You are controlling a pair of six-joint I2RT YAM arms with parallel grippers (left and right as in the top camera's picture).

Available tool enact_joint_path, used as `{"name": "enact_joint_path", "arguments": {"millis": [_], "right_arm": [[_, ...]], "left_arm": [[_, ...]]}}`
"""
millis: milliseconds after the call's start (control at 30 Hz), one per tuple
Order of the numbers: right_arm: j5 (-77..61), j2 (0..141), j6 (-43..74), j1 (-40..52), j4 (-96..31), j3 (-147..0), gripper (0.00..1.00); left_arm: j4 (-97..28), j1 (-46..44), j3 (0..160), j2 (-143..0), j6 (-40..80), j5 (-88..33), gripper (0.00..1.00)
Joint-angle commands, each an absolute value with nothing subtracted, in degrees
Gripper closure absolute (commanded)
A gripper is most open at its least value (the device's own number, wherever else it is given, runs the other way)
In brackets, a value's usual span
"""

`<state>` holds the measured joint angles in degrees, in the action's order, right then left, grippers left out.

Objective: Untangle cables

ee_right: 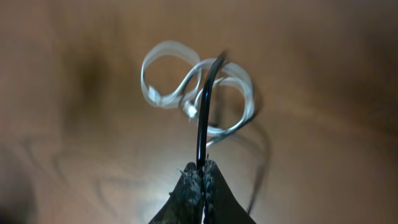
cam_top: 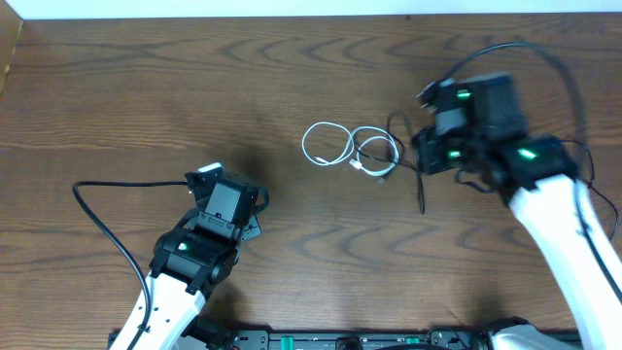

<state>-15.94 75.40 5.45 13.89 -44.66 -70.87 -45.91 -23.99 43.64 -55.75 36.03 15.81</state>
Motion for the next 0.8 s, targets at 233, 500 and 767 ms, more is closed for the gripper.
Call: {"name": "enact_joint_path", "arguments": {"millis": [233,500,767], "right_arm": [[5.7,64.9,8.3,1.5,-38.6,-71.7,0.99],[20.8,68.5,8.3,-8.7,-38.2,-71.7,0.99],[15.7,77.1,9.0,-18.0,-39.4,-71.7,0.98]], "left_arm": [[-46.0,-23.7,44.1,-55.8,36.3,17.2,0.71],[-46.0,-23.7,44.1,-55.8,36.3,17.2,0.71],[-46.1,-23.7,44.1,-55.8,36.3,17.2,0.71]]}}
